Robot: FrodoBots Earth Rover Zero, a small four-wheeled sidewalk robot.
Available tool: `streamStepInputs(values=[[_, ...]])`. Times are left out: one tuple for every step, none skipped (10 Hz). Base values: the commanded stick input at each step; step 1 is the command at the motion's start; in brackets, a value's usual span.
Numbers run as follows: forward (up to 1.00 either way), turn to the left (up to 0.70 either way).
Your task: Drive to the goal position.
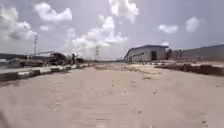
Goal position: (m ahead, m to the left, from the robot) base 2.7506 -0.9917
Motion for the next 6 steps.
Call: streamStepInputs(values=[[0.70, 0.00], [0.70, 0.00], [0.70, 0.02], [0.70, 0.09], [0.70, 0.14], [0.70, 0.14]])
